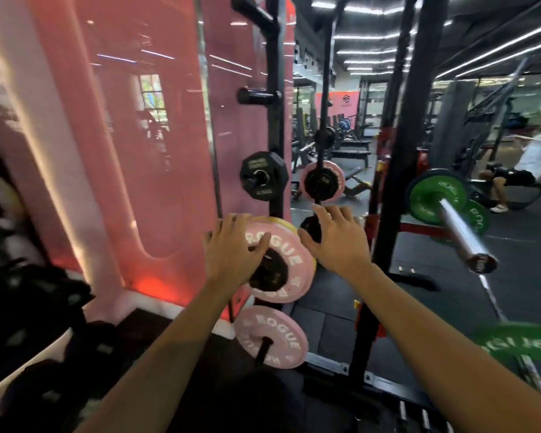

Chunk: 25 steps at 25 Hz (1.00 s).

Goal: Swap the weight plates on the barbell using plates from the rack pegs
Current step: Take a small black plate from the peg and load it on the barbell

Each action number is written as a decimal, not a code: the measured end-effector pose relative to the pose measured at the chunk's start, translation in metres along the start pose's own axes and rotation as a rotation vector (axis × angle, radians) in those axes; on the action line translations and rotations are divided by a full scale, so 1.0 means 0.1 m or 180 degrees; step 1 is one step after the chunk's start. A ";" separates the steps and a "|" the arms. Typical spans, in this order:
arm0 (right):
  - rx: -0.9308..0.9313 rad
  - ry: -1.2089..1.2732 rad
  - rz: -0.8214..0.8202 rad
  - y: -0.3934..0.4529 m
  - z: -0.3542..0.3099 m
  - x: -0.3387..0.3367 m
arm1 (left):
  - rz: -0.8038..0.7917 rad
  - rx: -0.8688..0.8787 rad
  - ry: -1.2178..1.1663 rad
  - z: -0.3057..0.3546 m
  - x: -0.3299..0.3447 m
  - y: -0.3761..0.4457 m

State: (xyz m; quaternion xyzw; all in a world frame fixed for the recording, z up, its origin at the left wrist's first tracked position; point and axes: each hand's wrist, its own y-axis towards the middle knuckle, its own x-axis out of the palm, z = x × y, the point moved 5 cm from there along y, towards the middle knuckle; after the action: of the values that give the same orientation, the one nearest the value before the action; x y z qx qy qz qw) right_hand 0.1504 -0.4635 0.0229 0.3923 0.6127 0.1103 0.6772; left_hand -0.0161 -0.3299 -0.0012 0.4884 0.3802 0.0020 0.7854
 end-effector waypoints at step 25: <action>0.0083 -0.0308 -0.0121 1.17 -1.03 1.48 | -0.0247 -0.0110 0.0197 -1.61 0.73 0.74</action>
State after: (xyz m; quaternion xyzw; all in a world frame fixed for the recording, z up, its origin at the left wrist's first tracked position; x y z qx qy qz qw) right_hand 0.1283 -0.2513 -0.0027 0.3942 0.5879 0.0703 0.7029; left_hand -0.0341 -0.1405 -0.0254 0.4594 0.4229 -0.0068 0.7811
